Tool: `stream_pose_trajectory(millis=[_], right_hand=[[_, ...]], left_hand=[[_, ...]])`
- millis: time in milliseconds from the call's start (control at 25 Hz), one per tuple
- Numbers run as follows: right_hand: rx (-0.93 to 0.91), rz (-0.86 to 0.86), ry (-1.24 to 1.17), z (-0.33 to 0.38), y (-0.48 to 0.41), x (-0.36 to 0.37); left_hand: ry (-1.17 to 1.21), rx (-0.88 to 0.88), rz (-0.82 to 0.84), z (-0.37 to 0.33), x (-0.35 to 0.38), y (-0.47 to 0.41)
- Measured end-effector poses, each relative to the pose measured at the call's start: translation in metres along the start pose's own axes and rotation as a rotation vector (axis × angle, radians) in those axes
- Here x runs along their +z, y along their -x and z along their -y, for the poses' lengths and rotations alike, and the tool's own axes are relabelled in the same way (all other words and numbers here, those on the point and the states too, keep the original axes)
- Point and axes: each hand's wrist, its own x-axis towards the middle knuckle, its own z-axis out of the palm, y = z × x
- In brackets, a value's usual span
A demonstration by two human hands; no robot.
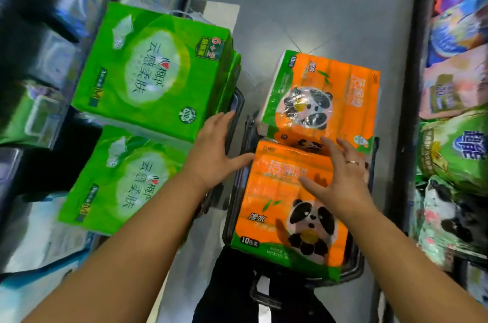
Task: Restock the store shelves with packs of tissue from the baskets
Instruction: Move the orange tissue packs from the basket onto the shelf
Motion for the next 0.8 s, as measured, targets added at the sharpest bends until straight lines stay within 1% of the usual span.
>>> stream_pose_trajectory(millis=[80, 200, 320, 400, 440, 560, 600, 720, 800], right_hand=[[-0.037, 0.025, 0.022, 0.022, -0.006, 0.007], [-0.035, 0.021, 0.067, 0.032, -0.014, 0.021], [0.084, -0.014, 0.127, 0.012, -0.012, 0.038], [0.217, 0.017, 0.175, -0.014, -0.003, 0.048], [0.283, 0.035, 0.156, -0.027, 0.003, 0.051], [0.431, 0.008, 0.01, -0.056, 0.022, 0.056], [0.495, -0.008, -0.092, -0.064, 0.027, 0.059], [0.641, -0.013, -0.524, -0.08, 0.033, 0.071], [0.67, 0.011, -0.603, -0.084, 0.034, 0.073]], left_hand=[[-0.01, -0.031, -0.027, 0.005, -0.015, 0.005], [-0.014, -0.039, 0.01, 0.01, -0.012, 0.005], [0.013, -0.063, 0.112, 0.014, 0.019, 0.006], [0.048, -0.098, 0.208, 0.014, 0.049, 0.008], [0.077, -0.123, 0.24, 0.012, 0.064, 0.009], [0.23, -0.249, 0.307, 0.014, 0.1, 0.012], [0.311, -0.284, 0.337, 0.016, 0.109, 0.012], [0.594, -0.403, 0.395, 0.022, 0.125, 0.019], [0.726, -0.465, 0.448, 0.022, 0.129, 0.025]])
